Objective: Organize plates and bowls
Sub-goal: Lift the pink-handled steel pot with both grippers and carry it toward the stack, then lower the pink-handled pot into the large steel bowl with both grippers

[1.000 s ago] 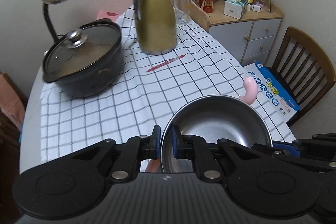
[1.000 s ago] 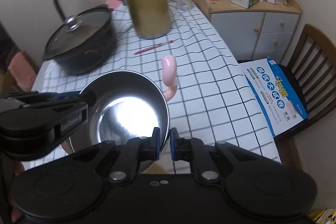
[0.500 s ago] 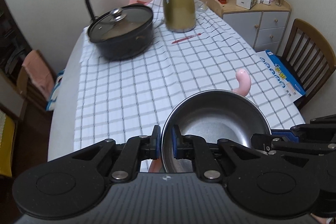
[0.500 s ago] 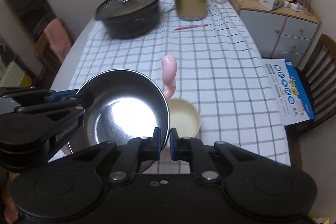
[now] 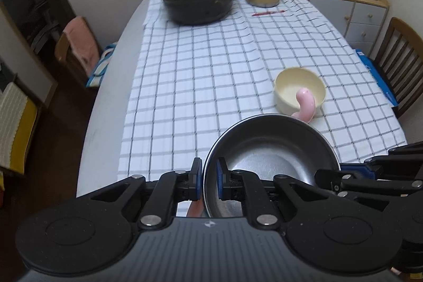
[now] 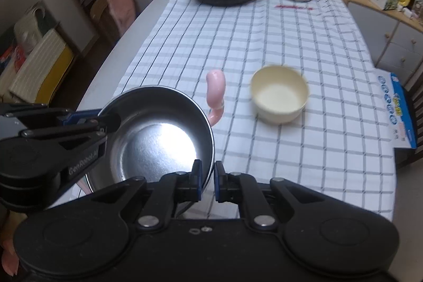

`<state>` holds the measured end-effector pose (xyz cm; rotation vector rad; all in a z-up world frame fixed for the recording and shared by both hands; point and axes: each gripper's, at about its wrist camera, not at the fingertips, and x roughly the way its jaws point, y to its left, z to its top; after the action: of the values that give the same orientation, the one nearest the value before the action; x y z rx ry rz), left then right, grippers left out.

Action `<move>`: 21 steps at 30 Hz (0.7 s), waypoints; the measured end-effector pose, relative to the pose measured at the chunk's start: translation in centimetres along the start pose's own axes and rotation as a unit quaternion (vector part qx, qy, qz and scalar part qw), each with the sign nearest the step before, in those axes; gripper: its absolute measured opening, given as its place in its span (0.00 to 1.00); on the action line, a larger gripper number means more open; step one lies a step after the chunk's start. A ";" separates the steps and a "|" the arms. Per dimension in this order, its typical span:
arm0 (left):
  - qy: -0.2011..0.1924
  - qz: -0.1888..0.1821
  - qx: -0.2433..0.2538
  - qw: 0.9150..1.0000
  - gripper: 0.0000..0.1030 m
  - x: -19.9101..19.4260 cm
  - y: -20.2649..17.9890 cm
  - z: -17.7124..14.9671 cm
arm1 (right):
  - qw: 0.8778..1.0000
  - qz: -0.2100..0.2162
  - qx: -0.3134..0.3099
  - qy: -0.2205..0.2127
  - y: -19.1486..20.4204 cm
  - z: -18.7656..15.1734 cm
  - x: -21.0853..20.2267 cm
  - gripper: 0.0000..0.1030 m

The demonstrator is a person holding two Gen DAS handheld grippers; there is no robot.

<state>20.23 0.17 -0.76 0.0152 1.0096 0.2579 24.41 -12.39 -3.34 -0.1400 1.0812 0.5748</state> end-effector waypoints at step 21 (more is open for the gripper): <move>0.054 0.002 -0.066 0.996 0.10 2.2 3.2 -10.8 | 0.994 0.027 -0.064 0.078 5.4 -8.5 4.0 0.10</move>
<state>11.61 2.65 -7.93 -0.1169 1.0992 0.3319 16.33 -9.60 -9.95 -0.2721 1.2023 0.6922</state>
